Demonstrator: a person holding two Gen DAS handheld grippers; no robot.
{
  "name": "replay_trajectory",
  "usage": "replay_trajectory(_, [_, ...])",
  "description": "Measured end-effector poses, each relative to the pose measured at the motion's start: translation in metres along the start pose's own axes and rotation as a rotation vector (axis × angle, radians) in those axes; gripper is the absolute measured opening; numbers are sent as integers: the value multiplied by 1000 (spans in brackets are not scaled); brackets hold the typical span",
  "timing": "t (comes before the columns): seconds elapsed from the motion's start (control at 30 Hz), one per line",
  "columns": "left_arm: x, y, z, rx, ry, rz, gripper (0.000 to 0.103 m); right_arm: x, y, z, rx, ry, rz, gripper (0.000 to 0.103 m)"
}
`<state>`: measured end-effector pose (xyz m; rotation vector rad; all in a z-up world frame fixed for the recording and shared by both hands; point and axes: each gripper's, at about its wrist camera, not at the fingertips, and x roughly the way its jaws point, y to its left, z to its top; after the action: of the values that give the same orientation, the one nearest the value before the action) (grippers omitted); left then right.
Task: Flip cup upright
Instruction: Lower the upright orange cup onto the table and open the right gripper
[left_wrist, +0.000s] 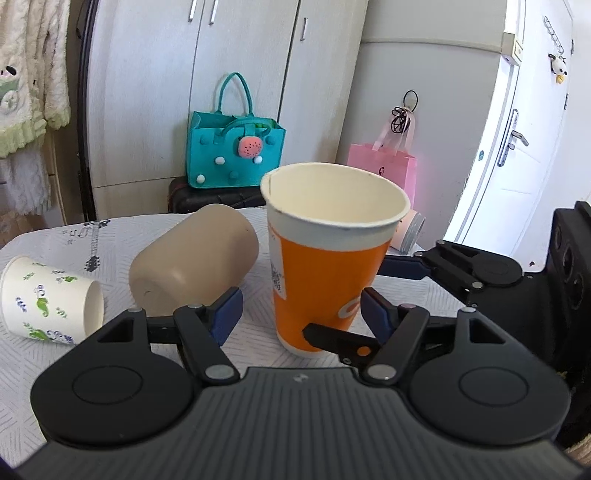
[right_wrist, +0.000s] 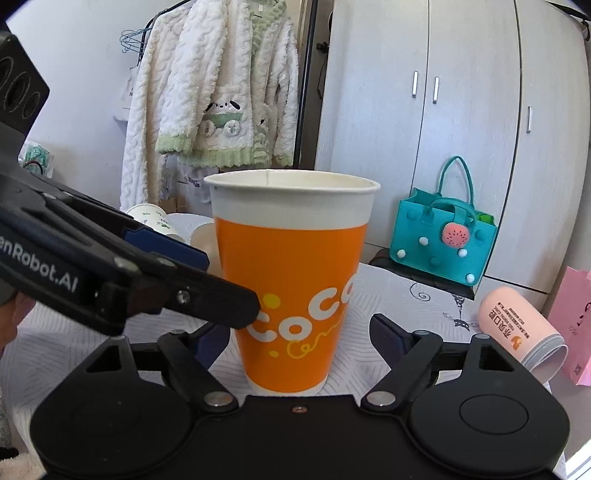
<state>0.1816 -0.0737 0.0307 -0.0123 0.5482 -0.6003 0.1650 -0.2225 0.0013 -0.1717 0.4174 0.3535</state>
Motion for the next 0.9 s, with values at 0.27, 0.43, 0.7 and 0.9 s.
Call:
replay_trajectory(0.27, [-31, -5, -9, -9, 1, 21, 76, -31, 3, -6, 28, -24, -27, 86])
replay_trajectory(0.43, [-59, -12, -15, -14, -10, 31, 78, -57, 9, -8, 45, -32, -73, 86])
replay_trajectory(0.7, [-104, -24, -17, -13, -42, 73, 79, -96, 23, -2, 23, -84, -96, 86])
replay_trajectory(0.9, [-136, -27, -16, -44, -56, 85, 79, -125, 39, 2, -17, -119, -184, 86])
